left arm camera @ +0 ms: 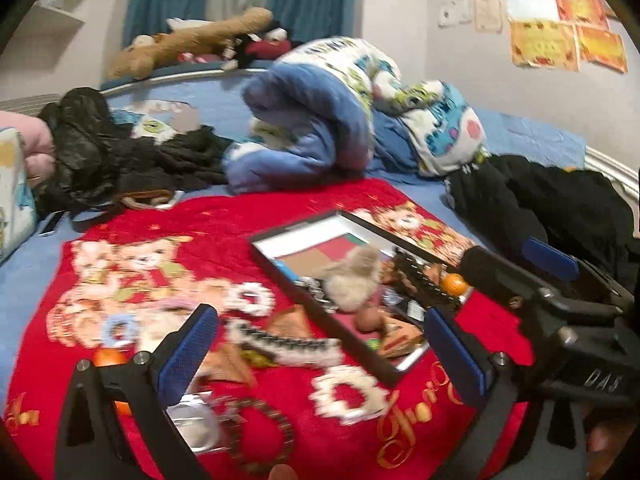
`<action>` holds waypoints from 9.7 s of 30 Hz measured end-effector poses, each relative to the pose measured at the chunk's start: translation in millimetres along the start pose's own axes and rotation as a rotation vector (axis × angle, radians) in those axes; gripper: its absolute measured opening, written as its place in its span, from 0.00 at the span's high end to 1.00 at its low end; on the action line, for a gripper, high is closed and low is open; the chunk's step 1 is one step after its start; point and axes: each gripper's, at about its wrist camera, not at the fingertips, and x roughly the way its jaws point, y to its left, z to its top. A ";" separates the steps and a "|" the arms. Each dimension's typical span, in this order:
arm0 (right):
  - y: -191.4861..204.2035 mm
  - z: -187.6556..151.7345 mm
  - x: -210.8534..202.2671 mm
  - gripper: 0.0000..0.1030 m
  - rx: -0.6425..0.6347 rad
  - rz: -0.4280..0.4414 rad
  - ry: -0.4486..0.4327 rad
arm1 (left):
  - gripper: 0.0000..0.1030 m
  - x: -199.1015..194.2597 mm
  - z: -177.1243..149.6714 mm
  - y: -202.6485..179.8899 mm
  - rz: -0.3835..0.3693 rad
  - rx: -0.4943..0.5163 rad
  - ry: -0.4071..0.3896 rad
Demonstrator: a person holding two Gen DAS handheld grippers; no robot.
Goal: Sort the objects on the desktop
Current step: 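Withdraw both open tools from the box toward the remaining items, then grasp the clear round package with the left tool while the right tool grasps the white scrunchie, then lift the package with the left tool while the right tool carries the scrunchie toward the box, then lower the scrunchie into the box and open the right tool, then lower the clear package into the box and open the left tool, then withdraw both open tools from the box toward the oranges and bracelet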
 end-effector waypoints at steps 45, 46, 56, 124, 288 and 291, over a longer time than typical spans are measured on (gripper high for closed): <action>46.5 -81.8 52.9 0.30 -0.034 0.166 0.263 | 0.00 32.8 -102.0 131.8 0.128 -0.091 0.296; 49.1 -83.3 55.2 0.31 -0.045 0.160 0.272 | 0.00 35.2 -103.7 135.5 0.118 -0.112 0.304; 57.6 -104.1 92.6 0.44 -0.084 0.144 0.409 | 0.04 56.3 -106.5 132.6 0.063 -0.127 0.352; -9.1 -80.8 34.4 0.79 0.143 0.084 0.358 | 0.95 -10.5 -84.7 36.4 -0.126 -0.032 0.162; 63.0 10.5 56.1 0.00 0.140 0.352 0.200 | 0.00 -55.5 -2.3 129.3 0.217 -0.036 -0.001; 87.3 -0.4 54.4 0.00 0.076 0.342 0.181 | 0.00 -60.2 -14.0 146.5 0.238 -0.050 0.020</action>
